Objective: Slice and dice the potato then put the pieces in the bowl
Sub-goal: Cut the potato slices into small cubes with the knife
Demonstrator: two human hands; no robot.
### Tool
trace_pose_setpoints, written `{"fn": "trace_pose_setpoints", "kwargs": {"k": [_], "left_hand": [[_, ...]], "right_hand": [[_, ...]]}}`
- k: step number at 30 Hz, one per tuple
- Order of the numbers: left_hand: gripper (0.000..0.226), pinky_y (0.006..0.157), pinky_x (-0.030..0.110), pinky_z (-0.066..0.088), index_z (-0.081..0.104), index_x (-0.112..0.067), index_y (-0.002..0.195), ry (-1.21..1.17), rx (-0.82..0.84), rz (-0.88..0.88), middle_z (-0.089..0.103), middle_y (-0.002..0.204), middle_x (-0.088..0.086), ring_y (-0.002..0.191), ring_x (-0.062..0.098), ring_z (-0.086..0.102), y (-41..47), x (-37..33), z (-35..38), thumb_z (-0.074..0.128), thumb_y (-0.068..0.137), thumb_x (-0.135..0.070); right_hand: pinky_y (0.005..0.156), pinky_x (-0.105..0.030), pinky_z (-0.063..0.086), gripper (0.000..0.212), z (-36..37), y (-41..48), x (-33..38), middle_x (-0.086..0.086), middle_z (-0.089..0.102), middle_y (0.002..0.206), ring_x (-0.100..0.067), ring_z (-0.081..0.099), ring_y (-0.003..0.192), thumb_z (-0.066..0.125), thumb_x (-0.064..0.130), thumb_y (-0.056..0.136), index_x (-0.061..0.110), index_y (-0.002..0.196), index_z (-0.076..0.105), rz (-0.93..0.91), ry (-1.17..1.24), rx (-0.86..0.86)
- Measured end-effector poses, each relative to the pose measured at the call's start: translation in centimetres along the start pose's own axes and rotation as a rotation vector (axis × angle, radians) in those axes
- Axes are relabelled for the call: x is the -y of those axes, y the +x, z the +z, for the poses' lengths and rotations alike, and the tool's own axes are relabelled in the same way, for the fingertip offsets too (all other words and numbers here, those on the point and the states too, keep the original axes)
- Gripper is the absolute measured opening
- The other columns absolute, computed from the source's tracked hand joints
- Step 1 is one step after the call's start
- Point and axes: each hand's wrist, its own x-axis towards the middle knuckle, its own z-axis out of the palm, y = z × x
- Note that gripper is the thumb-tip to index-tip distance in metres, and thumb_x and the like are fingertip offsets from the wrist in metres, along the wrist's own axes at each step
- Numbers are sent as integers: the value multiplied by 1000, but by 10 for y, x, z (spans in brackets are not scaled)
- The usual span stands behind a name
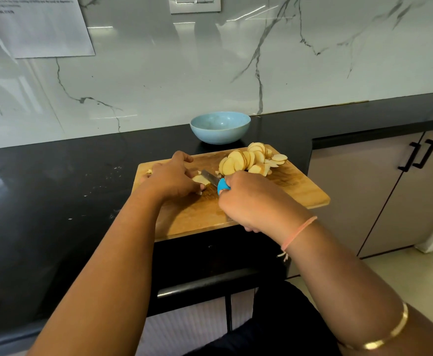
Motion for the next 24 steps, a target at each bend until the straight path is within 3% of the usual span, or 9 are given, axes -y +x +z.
{"fn": "trace_pose_setpoints", "kwargs": {"k": [5, 9, 12, 15, 24], "left_hand": [[56, 112, 55, 23, 37, -31, 131, 93, -66, -18, 57, 126, -2, 130, 26, 39, -8, -10, 1, 70, 85, -31], [53, 110, 55, 29, 40, -33, 121, 49, -39, -19, 57, 127, 2, 127, 28, 43, -2, -5, 2, 74, 81, -31], [50, 108, 54, 32, 37, -37, 108, 29, -32, -29, 58, 125, 2, 125, 29, 44, 1, -1, 3, 77, 77, -32], [51, 107, 53, 33, 37, -36, 107, 15, -38, -26, 58, 122, 2, 125, 28, 44, 0, -2, 3, 78, 76, -34], [53, 106, 50, 37, 39, -32, 112, 21, 5, -57, 56, 122, 5, 120, 29, 47, -3, -5, -3, 78, 76, -30]], "right_hand": [[40, -19, 37, 10, -14, 1, 17, -6, 52, 65, -14, 48, 46, 42, 13, 92, 11, 102, 44, 28, -67, 56], [41, -20, 39, 35, -14, -16, 9, -5, 54, 71, -13, 50, 48, 41, 15, 93, 13, 127, 45, -4, -75, 72], [54, -26, 44, 37, -7, -36, -4, 1, 51, 76, -14, 52, 61, 42, 20, 94, 18, 130, 48, -46, -81, 43], [71, -30, 52, 40, -7, -45, -10, 7, 49, 85, -13, 55, 77, 44, 27, 95, 22, 134, 45, -26, -106, 23], [58, -27, 46, 40, -9, -21, 2, 1, 53, 82, -16, 55, 68, 41, 25, 95, 20, 135, 47, -44, -47, -69]]}}
